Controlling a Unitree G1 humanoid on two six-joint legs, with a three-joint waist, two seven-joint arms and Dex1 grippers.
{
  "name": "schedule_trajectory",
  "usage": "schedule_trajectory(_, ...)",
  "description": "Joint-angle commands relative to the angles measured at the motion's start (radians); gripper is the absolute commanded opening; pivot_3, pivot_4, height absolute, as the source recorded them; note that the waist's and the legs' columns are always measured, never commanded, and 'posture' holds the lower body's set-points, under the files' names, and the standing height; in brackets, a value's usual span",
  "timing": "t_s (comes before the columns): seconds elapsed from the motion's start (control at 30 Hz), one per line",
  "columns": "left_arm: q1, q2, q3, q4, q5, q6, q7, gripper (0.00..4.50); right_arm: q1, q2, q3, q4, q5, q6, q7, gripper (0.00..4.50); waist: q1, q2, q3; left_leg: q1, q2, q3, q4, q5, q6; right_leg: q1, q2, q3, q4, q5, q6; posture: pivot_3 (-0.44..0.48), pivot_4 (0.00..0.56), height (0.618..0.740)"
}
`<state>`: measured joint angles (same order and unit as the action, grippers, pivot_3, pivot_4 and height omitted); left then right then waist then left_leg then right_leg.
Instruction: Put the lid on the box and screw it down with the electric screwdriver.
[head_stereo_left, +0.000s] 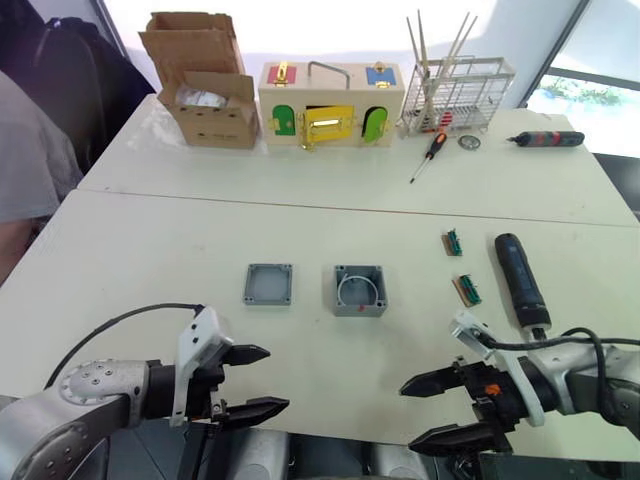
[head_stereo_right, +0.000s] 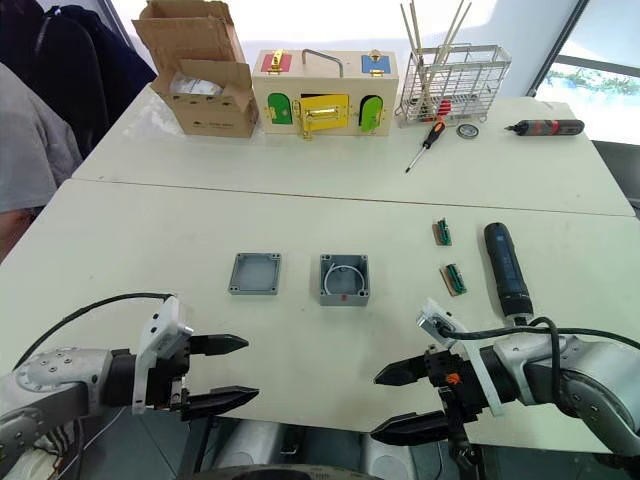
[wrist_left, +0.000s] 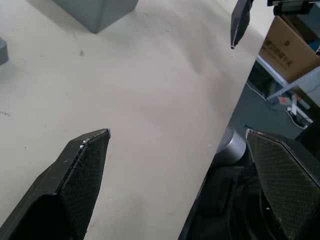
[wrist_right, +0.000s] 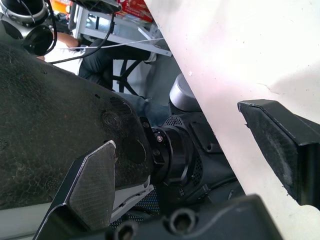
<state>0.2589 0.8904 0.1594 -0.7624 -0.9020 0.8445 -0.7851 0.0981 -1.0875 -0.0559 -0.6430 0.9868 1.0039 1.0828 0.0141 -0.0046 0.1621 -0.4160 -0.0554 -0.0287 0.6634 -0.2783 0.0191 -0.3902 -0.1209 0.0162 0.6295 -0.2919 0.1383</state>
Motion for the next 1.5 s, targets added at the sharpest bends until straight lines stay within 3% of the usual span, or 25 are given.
schedule_trajectory(0.03, -0.016, -0.002, 0.002, -0.001, 0.004, -0.018, -0.005, 4.49, 0.0, -0.001, -0.022, -0.029, 0.01, -0.014, 0.0, 4.48, 0.0, 0.0, 0.0, 0.0, 0.0, 0.0, 0.0, 0.0, 0.0, 0.0, 0.0, 0.0, 0.0, 0.0, 0.0, 0.0, 0.15, 0.739)
schedule_trajectory(0.5, -0.032, 0.002, 0.009, 0.008, -0.015, -0.005, -0.009, 4.49, 0.001, 0.035, -0.038, -0.018, 0.022, -0.022, -0.052, 4.48, 0.0, 0.0, 0.0, 0.0, 0.0, 0.0, 0.0, 0.0, 0.0, 0.0, 0.0, 0.0, 0.0, 0.0, 0.0, 0.0, 0.15, 0.739)
schedule_trajectory(0.77, -0.112, 0.026, 0.006, 0.08, 0.05, -0.013, -0.013, 4.49, -0.016, 0.04, -0.15, 0.0, 0.089, 0.031, -0.122, 4.48, 0.0, 0.0, 0.0, 0.0, 0.0, 0.0, 0.0, 0.0, 0.0, 0.0, 0.0, 0.0, 0.0, 0.0, 0.0, 0.0, 0.15, 0.739)
schedule_trajectory(0.93, -0.358, 0.13, -0.055, 0.228, 0.123, 0.02, -0.072, 4.49, -0.057, 0.032, -0.288, 0.026, 0.289, 0.125, -0.259, 4.48, 0.001, 0.0, 0.0, 0.0, 0.0, -0.001, 0.0, 0.0, 0.0, 0.0, 0.001, -0.001, 0.001, 0.0, 0.0, 0.0, 0.15, 0.739)
schedule_trajectory(1.07, -0.672, 0.132, -0.216, 0.377, 0.224, -0.002, -0.183, 4.49, -0.133, 0.038, -0.303, 0.06, 0.337, 0.139, -0.361, 4.48, 0.001, -0.001, 0.0, 0.0, -0.001, 0.0, 0.0, 0.0, 0.0, -0.001, 0.002, -0.001, 0.001, 0.0, 0.0, 0.0, 0.15, 0.739)
schedule_trajectory(1.27, -1.103, -0.005, -0.538, 0.56, 0.454, -0.105, -0.382, 4.49, -0.154, 0.07, -0.274, 0.03, 0.224, 0.06, -0.394, 4.48, -0.001, -0.002, 0.001, -0.004, -0.003, 0.001, 0.002, 0.004, -0.006, -0.003, 0.002, -0.003, 0.002, 0.0, 0.001, 0.0, 0.15, 0.739)
schedule_trajectory(1.5, -1.252, -0.233, -0.739, 0.689, 0.629, -0.215, -0.46, 4.49, -0.147, 0.097, -0.258, -0.002, 0.201, 0.042, -0.436, 4.48, -0.003, -0.002, 0.001, -0.005, -0.002, 0.002, 0.003, 0.001, 0.0, -0.004, 0.003, -0.002, 0.003, 0.0, 0.002, 0.0, 0.15, 0.739)
